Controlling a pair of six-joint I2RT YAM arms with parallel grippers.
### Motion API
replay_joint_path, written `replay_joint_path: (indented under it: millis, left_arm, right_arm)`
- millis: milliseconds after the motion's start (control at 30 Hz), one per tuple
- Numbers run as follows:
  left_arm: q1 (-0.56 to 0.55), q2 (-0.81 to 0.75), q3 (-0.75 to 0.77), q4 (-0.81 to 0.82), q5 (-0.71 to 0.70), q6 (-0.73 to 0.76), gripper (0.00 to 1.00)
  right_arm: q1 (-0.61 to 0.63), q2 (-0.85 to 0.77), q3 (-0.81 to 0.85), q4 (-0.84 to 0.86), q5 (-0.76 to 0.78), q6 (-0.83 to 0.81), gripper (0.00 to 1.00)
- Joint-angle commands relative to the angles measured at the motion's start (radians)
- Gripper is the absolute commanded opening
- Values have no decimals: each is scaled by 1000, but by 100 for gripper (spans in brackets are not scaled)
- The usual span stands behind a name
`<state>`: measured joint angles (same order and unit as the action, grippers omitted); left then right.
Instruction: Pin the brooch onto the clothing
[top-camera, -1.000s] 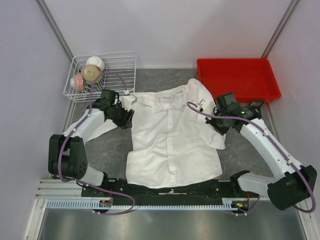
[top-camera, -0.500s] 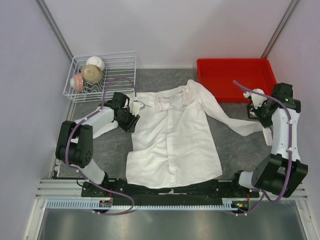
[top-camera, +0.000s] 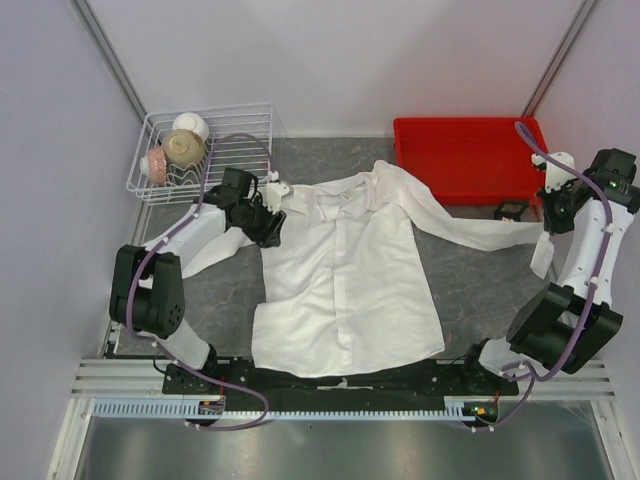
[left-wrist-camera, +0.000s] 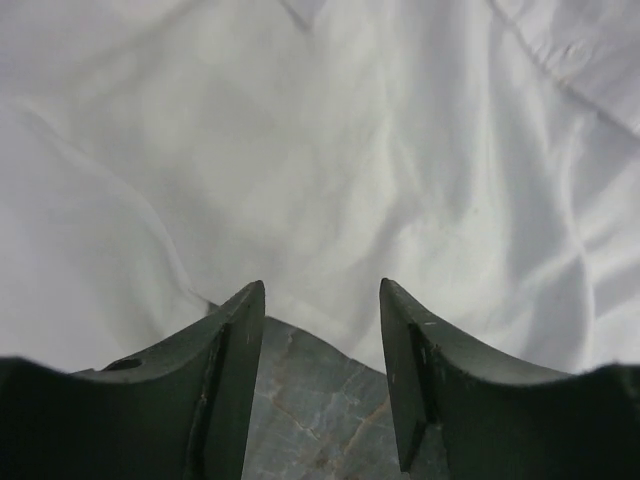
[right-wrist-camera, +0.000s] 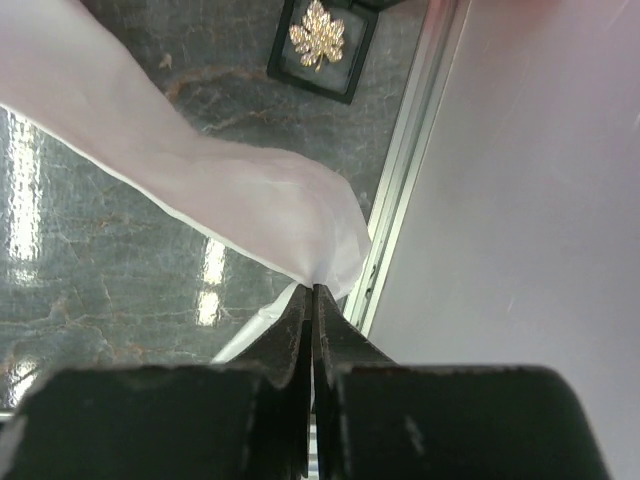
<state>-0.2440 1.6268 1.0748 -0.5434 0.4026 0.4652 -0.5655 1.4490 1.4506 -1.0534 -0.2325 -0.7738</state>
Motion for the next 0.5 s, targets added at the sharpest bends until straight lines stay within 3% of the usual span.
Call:
replay_joint_path:
  millis: [0, 267, 467]
  left_arm:
    - [-26, 16, 213, 69, 127, 0, 58]
    - [-86, 237, 453, 220, 183, -48, 66]
    - [-179, 381, 568, 327, 145, 93, 66]
  right_arm:
    - [3, -41, 66, 12, -35, 37, 0]
    - [6, -44, 112, 98, -73, 125, 0]
    - [10, 30, 235, 89, -103, 174, 0]
